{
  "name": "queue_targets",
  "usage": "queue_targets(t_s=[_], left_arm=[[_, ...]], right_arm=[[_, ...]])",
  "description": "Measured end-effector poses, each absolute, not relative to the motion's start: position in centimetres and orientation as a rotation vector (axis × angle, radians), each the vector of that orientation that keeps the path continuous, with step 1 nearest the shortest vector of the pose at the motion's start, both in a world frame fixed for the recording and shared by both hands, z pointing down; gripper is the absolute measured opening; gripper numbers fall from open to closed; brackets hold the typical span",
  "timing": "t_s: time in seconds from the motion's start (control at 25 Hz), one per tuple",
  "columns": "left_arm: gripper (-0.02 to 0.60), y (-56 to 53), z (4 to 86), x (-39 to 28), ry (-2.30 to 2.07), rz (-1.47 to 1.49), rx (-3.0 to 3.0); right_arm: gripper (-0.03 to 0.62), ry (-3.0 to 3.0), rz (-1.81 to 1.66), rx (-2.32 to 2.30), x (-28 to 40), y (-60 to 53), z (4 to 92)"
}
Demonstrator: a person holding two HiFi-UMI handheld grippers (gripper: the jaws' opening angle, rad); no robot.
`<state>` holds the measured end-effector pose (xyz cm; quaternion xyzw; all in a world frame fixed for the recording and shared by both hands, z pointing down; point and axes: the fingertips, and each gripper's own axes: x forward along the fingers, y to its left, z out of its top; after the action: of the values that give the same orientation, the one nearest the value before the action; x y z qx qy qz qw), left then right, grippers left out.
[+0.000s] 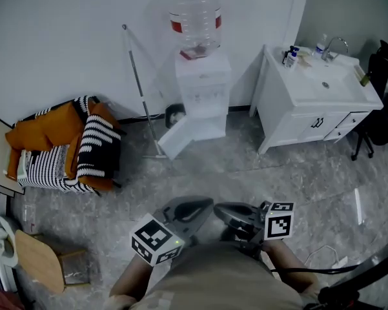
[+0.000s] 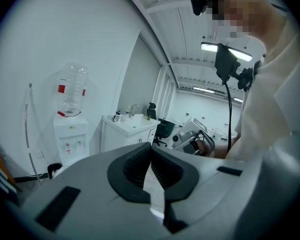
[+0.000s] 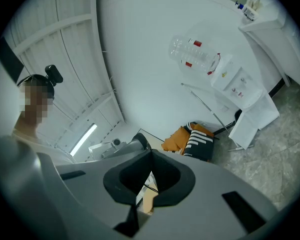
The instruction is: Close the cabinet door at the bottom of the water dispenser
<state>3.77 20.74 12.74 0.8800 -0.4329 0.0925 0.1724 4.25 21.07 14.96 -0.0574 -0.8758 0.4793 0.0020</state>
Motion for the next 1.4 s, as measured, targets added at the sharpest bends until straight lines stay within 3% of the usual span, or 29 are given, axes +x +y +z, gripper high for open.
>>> queue_targets(t_s=[0.72,1.16,1.4], left_arm=[[-0.008,14.6,12.8,8.0,-1.318,0.335,2.438],[-0.008,12.4,13.6,3.3,-1.240,0.259,2.473],[-0.008,11.4,12.6,-2.5,-1.214,0.205,2.508]], right_arm=[[0.012,-2.906,1.403,-0.297,8.9,14.8,13.5],[0.012,-2.816,1.392,-0.180,4.2,13.6,14.6],[0.012,-2.781,1.334,-0.106,-1.2,13.3,14.5]])
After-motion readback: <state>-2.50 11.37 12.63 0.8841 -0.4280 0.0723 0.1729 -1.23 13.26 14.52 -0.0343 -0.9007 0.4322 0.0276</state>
